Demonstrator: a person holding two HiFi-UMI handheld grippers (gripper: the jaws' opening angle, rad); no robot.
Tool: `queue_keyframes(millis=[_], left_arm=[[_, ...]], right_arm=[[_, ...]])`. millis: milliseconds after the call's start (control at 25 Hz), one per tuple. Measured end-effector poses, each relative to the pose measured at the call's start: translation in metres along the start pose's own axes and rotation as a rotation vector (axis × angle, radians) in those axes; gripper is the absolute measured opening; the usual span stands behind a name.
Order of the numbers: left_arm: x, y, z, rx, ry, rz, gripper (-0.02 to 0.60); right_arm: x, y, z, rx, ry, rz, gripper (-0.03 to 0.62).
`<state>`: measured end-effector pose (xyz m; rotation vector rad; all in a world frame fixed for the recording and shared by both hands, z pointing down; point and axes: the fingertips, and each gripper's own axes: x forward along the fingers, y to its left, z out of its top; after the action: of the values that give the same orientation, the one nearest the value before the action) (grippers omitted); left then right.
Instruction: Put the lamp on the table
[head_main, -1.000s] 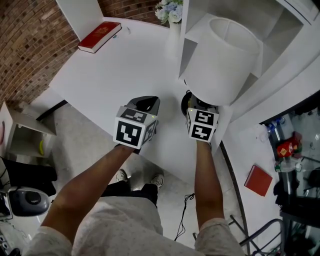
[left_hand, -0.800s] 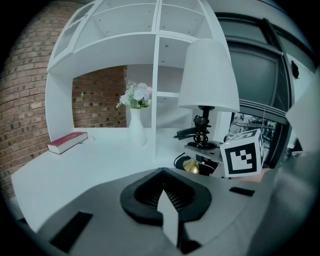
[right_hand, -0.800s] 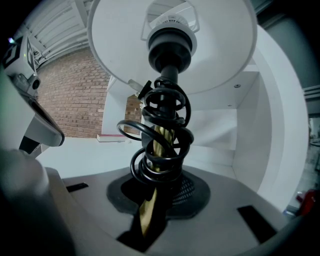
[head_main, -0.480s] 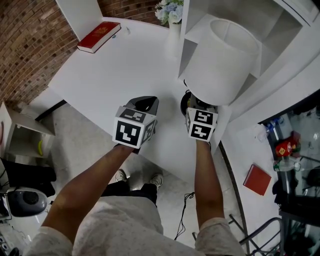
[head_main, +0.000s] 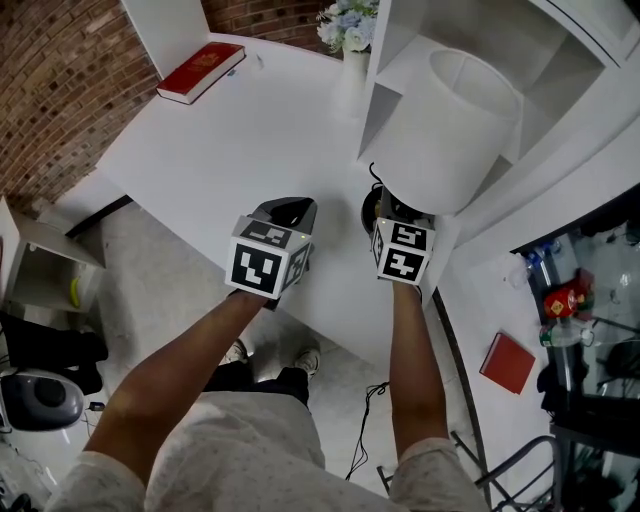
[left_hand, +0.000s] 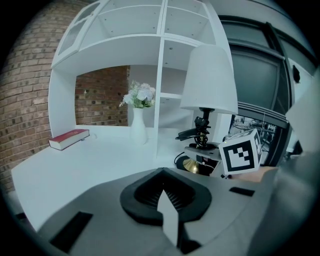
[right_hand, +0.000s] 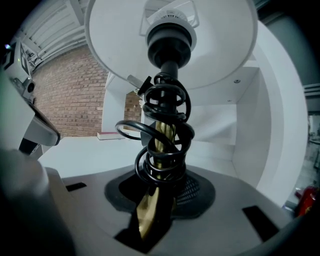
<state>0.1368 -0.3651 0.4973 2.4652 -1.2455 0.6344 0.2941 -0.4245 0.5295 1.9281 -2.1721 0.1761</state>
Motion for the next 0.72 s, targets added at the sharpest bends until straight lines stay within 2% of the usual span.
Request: queue_keyframes(millis=[80,440,720], left_arm=[[-0.001,0.001,-0.002,-0.003,0.003,0.000,-0.005],[-0.004,0.004,-0.004,-0.018,0.002,0.005,-0.005],[-0.007,-0.002,0.002,-0.013,-0.010,-0.020,-0.005]], right_arm=[[-0.001,0.001,0.000,0.005,0.000,0.010,0.124],[-0.005,0.004,-0.004,0.000,0.028,0.034,0.154],[-0.018,-0.003,-0.007,0.006,0.056,-0.008,0.156]])
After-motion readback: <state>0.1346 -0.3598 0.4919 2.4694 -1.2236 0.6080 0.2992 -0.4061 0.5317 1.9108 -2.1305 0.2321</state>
